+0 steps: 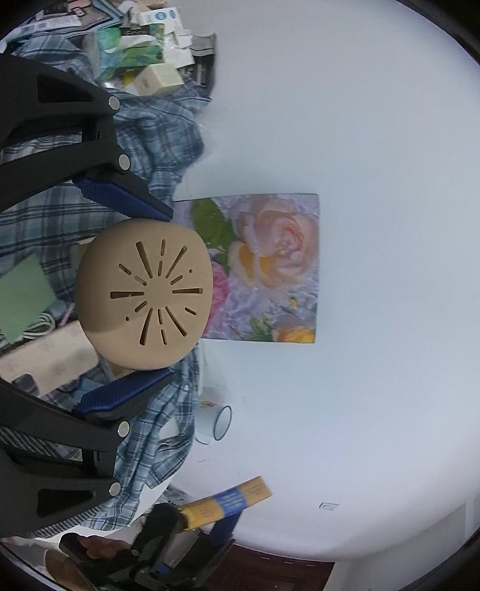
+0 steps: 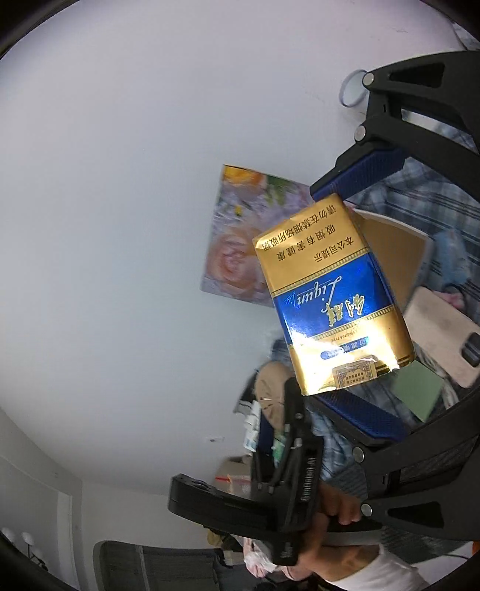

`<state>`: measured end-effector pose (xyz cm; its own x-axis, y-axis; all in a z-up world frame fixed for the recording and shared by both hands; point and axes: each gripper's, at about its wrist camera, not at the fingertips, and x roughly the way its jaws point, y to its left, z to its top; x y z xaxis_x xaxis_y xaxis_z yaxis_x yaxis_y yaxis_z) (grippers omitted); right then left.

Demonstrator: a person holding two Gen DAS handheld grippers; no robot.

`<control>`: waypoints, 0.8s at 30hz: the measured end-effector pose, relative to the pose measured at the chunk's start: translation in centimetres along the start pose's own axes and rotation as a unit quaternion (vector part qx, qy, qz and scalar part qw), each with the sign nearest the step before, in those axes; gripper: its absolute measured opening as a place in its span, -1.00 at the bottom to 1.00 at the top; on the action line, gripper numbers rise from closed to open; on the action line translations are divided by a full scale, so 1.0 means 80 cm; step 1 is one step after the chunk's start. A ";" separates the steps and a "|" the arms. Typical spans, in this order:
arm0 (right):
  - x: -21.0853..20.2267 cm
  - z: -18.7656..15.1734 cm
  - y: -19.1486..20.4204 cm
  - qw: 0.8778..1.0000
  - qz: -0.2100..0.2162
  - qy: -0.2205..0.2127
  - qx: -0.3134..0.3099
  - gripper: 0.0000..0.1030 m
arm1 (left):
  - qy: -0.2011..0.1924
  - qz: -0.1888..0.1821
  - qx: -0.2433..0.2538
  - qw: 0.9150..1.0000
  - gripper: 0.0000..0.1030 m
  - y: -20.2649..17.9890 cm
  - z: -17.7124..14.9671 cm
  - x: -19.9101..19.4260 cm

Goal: Organize soft objects
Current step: 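Lift the puck and pack and carry both over the cardboard box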

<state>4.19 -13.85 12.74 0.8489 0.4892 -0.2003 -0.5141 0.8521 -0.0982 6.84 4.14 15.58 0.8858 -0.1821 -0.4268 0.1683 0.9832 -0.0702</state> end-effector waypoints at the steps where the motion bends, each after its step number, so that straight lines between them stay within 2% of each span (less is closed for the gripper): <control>1: 0.001 0.006 -0.001 1.000 -0.003 -0.005 0.001 0.90 | -0.004 -0.001 0.004 1.000 0.57 -0.004 0.004 0.001; 13: 0.013 0.051 -0.023 0.998 -0.016 -0.052 0.031 0.90 | -0.024 -0.006 0.016 1.000 0.57 -0.018 0.041 0.023; 24: 0.051 0.070 -0.023 0.997 -0.026 -0.061 0.035 0.90 | -0.039 0.023 0.025 0.999 0.57 -0.013 0.071 0.045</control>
<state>9.31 -12.37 17.54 0.8852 0.4590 -0.0760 -0.4625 0.8859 -0.0356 12.36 2.42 19.25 0.9237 -0.1386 -0.3571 0.1463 0.9892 -0.0055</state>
